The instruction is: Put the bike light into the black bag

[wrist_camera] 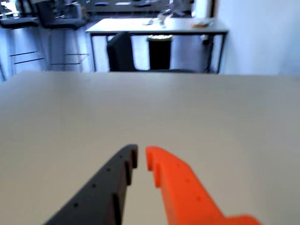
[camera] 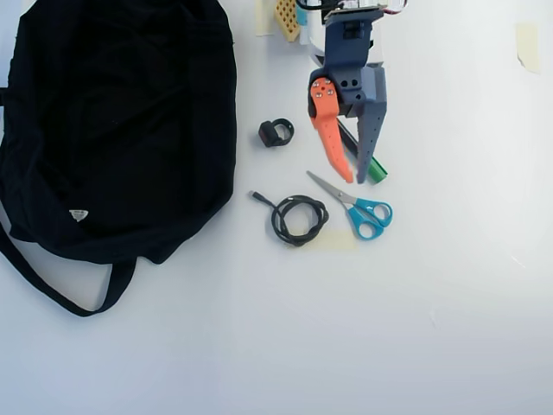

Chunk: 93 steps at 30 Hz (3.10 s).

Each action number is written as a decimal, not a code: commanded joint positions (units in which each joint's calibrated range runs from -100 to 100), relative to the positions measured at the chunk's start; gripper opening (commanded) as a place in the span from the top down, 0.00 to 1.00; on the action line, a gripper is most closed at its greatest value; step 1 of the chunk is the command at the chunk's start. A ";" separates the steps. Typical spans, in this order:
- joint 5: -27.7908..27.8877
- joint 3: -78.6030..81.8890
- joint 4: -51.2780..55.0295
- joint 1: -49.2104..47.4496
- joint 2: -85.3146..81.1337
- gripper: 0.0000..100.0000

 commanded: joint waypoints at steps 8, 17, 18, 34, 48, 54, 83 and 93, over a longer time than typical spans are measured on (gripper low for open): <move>1.08 -44.81 16.73 2.32 24.37 0.98; 1.50 -48.23 16.65 3.45 28.35 0.98; 1.50 -48.14 16.65 3.52 28.35 0.98; 1.56 -46.61 28.02 5.62 27.19 0.98; 1.50 -57.84 86.59 5.91 27.11 0.98; 1.50 -59.01 104.93 5.69 27.11 0.98; 31.39 -58.29 105.45 10.40 27.19 0.98; 36.74 -50.74 105.45 12.50 27.02 0.98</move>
